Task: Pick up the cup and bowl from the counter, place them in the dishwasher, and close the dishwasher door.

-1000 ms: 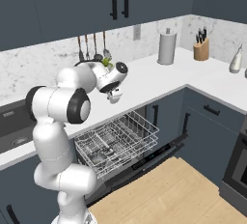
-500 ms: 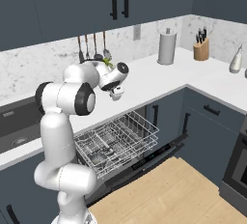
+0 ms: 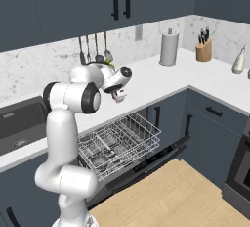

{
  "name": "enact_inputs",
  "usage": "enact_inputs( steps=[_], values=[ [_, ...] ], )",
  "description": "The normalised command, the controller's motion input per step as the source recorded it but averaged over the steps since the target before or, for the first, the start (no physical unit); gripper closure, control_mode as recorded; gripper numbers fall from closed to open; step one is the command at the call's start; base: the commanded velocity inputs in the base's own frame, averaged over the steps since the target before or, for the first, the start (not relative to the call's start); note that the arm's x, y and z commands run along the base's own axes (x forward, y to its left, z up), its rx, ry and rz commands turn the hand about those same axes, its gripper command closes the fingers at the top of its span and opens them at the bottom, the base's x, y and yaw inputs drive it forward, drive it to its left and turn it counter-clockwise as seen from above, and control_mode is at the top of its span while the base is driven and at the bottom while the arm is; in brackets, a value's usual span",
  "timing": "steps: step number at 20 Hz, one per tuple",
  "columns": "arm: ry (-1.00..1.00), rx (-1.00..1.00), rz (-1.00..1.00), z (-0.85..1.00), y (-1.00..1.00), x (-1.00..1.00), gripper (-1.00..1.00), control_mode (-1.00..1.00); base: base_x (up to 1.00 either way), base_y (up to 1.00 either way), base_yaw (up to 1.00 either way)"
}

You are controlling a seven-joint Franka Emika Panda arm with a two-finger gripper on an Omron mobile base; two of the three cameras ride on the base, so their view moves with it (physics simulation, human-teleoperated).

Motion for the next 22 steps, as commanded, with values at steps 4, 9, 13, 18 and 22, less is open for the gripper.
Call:
enact_inputs(
  steps=[4, 9, 13, 18, 22],
  values=[
    [0.00, 0.00, 0.00, -0.04, 0.00, 0.33, -1.00, -1.00, 0.00, 0.00, 0.00],
    [-0.01, 0.00, -0.01, -0.08, 0.00, 0.34, -1.00, -1.00, 0.00, 0.00, 0.00],
    [-0.01, 0.00, -0.01, -0.22, 0.00, 0.22, -1.00, -1.00, 0.00, 0.00, 0.00],
    [0.00, 0.00, -0.01, -0.32, 0.00, 0.32, -1.00, -1.00, 0.00, 0.00, 0.00],
    [0.00, 0.00, -0.01, -0.18, 0.00, 0.31, -1.00, -1.00, 0.00, 0.00, 0.00]
  ],
)
